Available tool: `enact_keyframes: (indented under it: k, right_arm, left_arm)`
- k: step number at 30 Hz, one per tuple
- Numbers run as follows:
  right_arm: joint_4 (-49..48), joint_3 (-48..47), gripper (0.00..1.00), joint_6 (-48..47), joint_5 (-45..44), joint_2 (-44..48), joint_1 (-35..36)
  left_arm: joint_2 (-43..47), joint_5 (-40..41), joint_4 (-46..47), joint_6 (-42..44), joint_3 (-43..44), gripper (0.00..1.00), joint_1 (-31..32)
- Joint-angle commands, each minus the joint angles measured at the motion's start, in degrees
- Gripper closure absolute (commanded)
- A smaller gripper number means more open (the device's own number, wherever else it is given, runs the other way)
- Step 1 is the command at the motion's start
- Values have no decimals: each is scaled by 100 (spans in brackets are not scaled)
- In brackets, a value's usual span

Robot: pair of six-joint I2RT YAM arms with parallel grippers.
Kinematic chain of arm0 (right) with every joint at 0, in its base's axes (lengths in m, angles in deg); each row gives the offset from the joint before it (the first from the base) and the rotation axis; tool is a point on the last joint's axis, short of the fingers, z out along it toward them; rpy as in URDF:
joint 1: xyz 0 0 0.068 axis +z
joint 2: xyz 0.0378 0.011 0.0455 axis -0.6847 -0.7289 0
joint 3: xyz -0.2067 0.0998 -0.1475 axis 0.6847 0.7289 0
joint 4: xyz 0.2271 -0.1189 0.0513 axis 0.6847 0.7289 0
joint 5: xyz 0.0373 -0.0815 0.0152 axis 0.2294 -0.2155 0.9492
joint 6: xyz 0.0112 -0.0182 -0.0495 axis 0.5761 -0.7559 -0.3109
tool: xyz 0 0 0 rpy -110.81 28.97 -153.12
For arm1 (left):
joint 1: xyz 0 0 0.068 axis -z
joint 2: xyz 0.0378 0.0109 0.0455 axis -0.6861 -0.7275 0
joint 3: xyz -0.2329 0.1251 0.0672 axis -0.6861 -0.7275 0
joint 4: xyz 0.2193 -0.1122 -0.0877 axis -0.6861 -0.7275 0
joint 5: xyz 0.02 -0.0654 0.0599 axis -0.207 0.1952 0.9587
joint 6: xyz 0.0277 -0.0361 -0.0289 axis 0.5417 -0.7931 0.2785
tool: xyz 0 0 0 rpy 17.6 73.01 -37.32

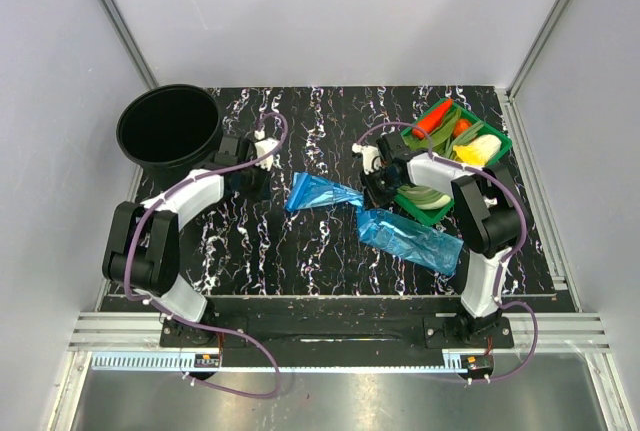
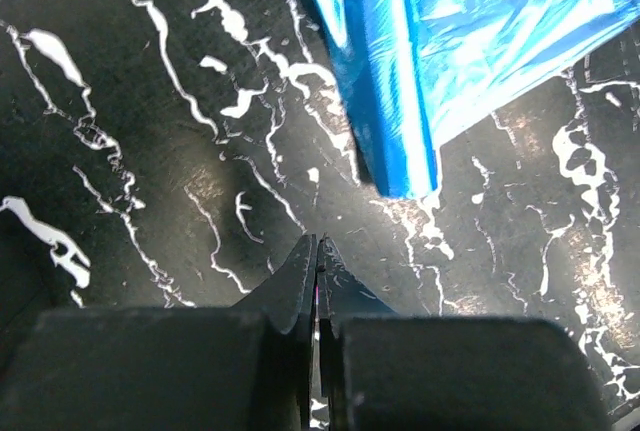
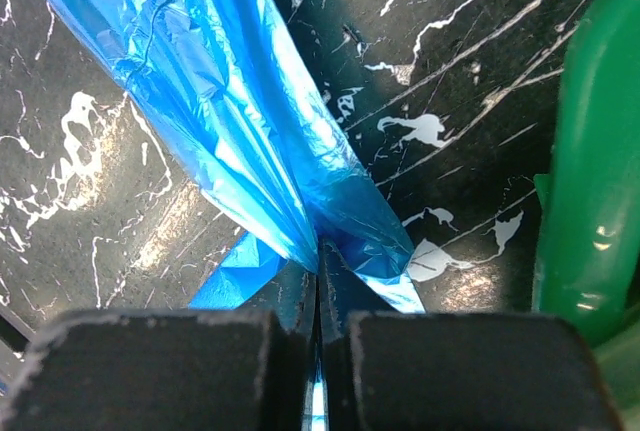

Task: Put the trash bags into the trash bin

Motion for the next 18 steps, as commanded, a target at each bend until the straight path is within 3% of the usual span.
enact_keyframes:
  k: [1, 3, 5, 7, 12, 18]
  right_arm:
    - [608, 79, 100, -399, -1164, -277, 114]
    - [599, 9, 100, -425, -1251, -277, 193]
    - [564, -18, 100, -417, -1252, -259, 220]
    - [564, -27, 100, -408, -1234, -268, 246]
    - [555, 0, 100, -399, -1173, -277, 273]
    - [538, 43, 100, -390, -1111, -268, 282]
  left_arm:
    - [-101, -191, 34, -123, 474, 100, 291]
    - [-285, -261, 17, -255, 710, 100, 458]
    - [-496, -296, -10, -369, 930, 89, 617]
    - [-786, -279, -71, -466, 1176, 71, 705]
    - [-1516, -200, -98, -598, 1625, 50, 775]
    - [-1824, 187, 122, -589, 1634, 39, 854]
